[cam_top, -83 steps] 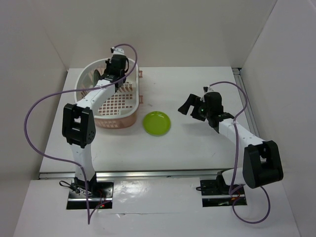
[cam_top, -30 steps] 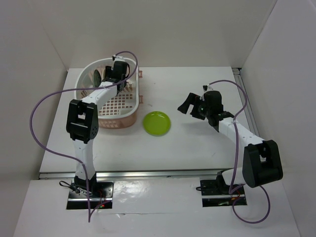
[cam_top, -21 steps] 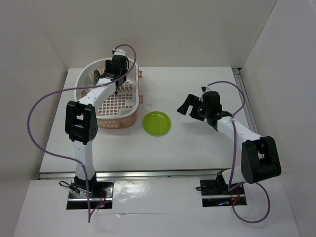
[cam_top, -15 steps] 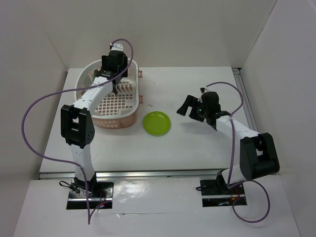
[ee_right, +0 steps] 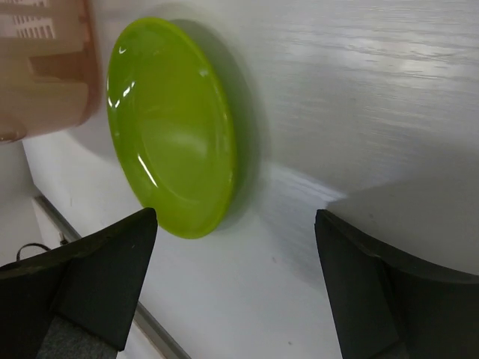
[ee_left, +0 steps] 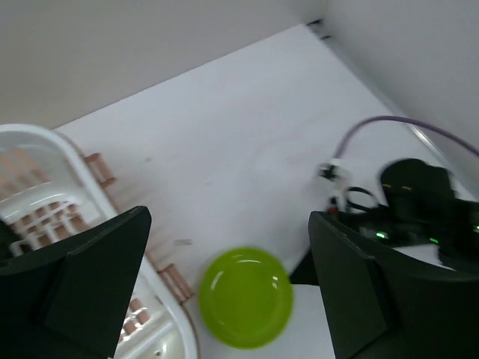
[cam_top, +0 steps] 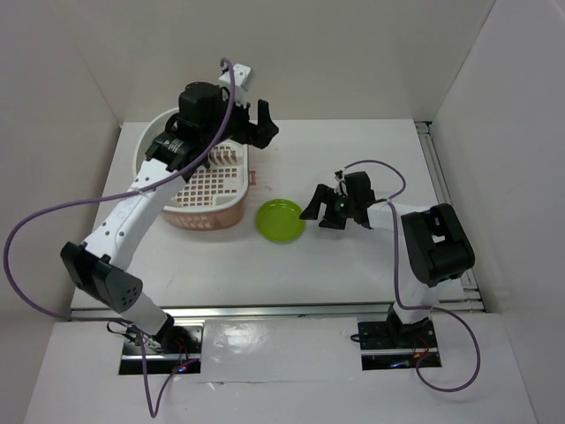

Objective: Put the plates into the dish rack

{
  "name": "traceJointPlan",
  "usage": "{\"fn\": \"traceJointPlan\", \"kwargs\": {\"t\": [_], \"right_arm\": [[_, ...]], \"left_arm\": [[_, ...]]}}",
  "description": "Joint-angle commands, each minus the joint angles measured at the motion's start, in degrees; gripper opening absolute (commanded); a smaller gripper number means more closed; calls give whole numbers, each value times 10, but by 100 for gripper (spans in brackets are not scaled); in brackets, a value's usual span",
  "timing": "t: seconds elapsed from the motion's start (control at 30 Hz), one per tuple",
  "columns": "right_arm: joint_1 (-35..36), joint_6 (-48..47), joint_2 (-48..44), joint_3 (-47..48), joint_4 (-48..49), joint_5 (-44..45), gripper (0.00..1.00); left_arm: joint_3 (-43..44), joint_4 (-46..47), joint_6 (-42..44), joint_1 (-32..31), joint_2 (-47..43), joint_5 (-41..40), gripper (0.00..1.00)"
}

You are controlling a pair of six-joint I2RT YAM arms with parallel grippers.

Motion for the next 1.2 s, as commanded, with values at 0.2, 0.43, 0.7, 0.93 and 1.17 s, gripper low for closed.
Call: {"fn": "traceJointPlan", "kwargs": {"t": [0.2, 0.43, 0.7, 0.93, 1.17], "right_arm": [[44, 4, 57, 29, 43, 15, 63], [49, 33, 92, 35, 43, 46, 52], [59, 60, 137, 58, 38, 78, 22], [52, 95, 112, 76, -56, 183, 0], [34, 129, -32, 159, -228, 421, 0]], "left_arm": [[-96, 79, -116, 11, -63, 331, 100], [-130, 79, -116, 11, -90, 325, 100], [-152, 79, -121, 11, -101, 331, 100], [-158, 68, -121, 11, -107, 276, 100], [-130, 29, -141, 6, -80, 145, 100]]}}
